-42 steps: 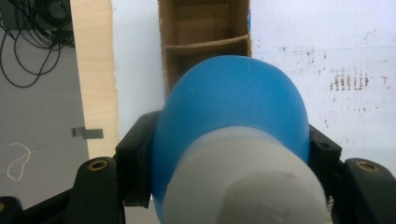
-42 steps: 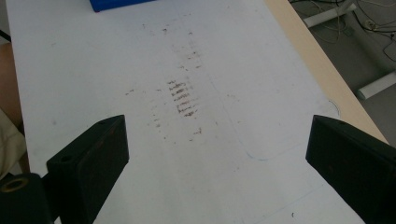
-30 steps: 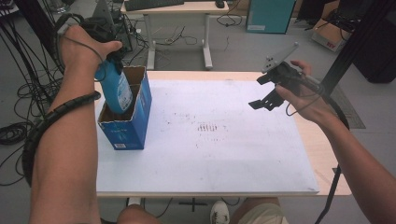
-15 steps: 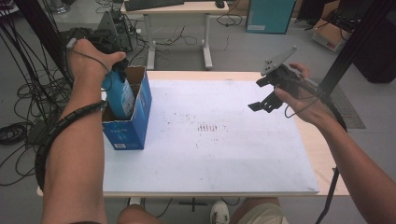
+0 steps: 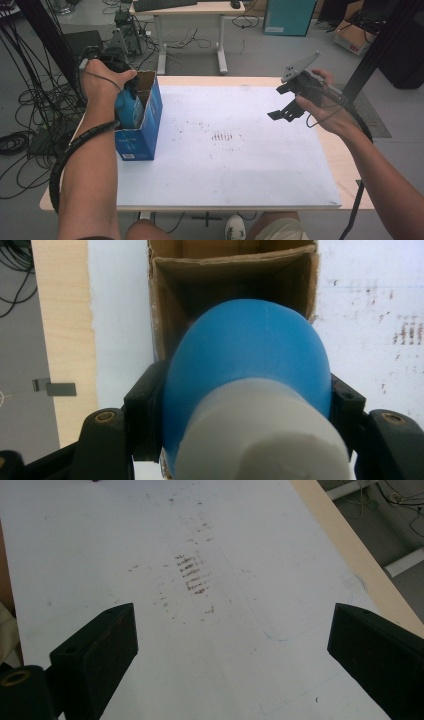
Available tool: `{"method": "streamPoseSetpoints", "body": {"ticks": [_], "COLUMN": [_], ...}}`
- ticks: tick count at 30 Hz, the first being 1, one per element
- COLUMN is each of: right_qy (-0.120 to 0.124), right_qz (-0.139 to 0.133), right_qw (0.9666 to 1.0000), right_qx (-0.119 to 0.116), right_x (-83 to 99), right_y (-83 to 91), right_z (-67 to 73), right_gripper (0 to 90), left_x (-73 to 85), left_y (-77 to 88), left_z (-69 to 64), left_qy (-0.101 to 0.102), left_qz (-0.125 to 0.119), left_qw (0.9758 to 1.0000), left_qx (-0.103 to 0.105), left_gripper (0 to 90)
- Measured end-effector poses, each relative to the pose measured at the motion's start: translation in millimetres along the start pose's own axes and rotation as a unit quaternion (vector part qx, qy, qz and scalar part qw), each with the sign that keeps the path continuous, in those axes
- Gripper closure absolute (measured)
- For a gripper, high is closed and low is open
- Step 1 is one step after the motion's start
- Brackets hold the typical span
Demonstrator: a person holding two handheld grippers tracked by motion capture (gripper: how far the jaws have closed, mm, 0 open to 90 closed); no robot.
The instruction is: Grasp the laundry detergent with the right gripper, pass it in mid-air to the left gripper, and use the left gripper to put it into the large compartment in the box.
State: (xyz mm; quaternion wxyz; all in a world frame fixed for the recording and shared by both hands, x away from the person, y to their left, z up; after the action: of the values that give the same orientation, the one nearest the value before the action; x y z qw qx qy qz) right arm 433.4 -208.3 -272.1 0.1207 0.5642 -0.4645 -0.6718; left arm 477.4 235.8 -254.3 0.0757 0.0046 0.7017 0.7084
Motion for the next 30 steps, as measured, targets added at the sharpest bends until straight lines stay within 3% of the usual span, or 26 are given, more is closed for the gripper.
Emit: {"method": "streamPoseSetpoints", "body": {"ticks": [30], "right_qy": [-0.012], "right_qz": [0.01], "right_qw": [0.9999], "right_qx": [0.004], "right_x": [11.6], "right_y": [-1.1], "right_z": [-6.7], "right_gripper": [5.9], "left_x": [3.0], "left_y": [-48.7], "left_z": [-0.7], "left_qy": [-0.005], "left_qz": [0.017], "left_qw": [0.9998], "left_qx": [0.004], "left_gripper": [36.1]}}
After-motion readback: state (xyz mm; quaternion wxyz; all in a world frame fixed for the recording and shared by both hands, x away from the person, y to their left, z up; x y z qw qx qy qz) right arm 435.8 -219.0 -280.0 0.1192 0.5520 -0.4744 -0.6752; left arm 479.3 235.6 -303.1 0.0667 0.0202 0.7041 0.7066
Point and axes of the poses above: each handheld gripper's, and its own axes: y roughly backward along the jaws, x roughly out of its underside, z roughly to its left, the point moved 5 cm from there along -y, roughly forward along the jaws, and after that the axes turned 6 degrees about -y, right-handed, at the moved point
